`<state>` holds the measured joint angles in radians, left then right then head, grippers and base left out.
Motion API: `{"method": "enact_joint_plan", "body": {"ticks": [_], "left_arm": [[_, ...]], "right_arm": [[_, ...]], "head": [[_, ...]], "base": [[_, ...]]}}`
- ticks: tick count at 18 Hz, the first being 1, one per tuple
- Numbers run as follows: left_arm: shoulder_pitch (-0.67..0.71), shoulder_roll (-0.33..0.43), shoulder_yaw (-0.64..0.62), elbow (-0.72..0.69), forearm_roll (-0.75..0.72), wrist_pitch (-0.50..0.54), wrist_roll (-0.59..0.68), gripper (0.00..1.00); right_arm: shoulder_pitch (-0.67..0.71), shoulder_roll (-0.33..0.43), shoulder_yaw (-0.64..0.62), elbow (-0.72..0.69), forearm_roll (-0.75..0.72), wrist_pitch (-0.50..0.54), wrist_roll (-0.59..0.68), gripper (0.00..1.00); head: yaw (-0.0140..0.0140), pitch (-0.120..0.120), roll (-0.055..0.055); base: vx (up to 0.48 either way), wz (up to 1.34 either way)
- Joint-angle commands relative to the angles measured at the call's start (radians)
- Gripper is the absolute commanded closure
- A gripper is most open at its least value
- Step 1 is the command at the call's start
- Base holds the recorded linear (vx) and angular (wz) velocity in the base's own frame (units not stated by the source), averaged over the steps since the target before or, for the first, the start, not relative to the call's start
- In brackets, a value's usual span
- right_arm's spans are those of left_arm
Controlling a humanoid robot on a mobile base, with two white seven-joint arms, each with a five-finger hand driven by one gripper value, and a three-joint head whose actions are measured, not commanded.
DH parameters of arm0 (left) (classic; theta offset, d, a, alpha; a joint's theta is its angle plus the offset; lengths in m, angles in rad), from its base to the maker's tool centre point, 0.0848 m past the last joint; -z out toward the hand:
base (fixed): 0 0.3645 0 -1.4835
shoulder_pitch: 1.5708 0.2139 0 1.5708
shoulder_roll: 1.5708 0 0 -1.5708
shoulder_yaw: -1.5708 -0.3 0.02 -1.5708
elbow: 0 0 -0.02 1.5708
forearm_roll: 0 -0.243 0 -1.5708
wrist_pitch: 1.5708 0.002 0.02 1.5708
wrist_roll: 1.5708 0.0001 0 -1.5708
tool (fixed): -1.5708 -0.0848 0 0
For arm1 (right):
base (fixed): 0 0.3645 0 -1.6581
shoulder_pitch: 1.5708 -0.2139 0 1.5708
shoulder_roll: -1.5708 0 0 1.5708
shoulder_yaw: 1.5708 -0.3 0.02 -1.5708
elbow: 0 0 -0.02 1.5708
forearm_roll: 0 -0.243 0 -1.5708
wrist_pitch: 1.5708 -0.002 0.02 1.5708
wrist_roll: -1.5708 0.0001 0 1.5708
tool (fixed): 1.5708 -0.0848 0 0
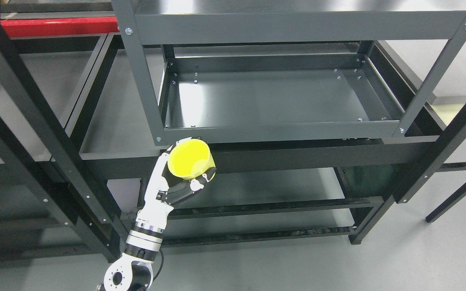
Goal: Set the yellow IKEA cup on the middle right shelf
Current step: 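Raise the cup with the left hand up toward the upper shelf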
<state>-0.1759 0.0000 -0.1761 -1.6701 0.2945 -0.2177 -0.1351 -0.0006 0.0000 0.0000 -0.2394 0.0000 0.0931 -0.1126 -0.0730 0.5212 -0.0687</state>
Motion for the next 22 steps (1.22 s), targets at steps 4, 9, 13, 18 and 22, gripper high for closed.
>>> {"method": "enact_joint_plan", "body": {"ticks": [4,9,13,18,22], "left_arm": [[-0.043,0.017,-0.094,-0.031,0.000,0.001,0.000,1.00],[-0.089,0.017,-0.114,-0.037,0.000,0.001,0.000,1.00],[-0.154,0.017,-0.181,-0.039,0.000,0.003,0.000,1.00],[-0.197,0.017,-0.408,-0.049,0.000,-0.002,-0.049,0.99],[-0.263,0.017,-0.525,-0.048,0.000,0.000,-0.049,0.99]], "right_arm": [[0.014,-0.017,0.017,0.000,-0.025,0.001,-0.004,0.01],[0.014,-0.017,0.018,0.000,-0.025,0.001,-0.004,0.01],[0.013,-0.017,0.018,0.000,-0.025,0.001,-0.004,0.01],[0.014,-0.017,0.017,0.000,-0.025,0.001,-0.004,0.01],[0.014,-0.017,0.017,0.000,-0.025,0.001,-0.004,0.01]], "head": [[0.0000,0.000,0.000],[0.0000,0.000,0.000],[0.0000,0.000,0.000],[0.0000,0.000,0.000],[0.0000,0.000,0.000]], "base": [[0.064,-0.09],[0.065,-0.12],[0.099,-0.01],[0.177,0.23],[0.133,0.25]]}}
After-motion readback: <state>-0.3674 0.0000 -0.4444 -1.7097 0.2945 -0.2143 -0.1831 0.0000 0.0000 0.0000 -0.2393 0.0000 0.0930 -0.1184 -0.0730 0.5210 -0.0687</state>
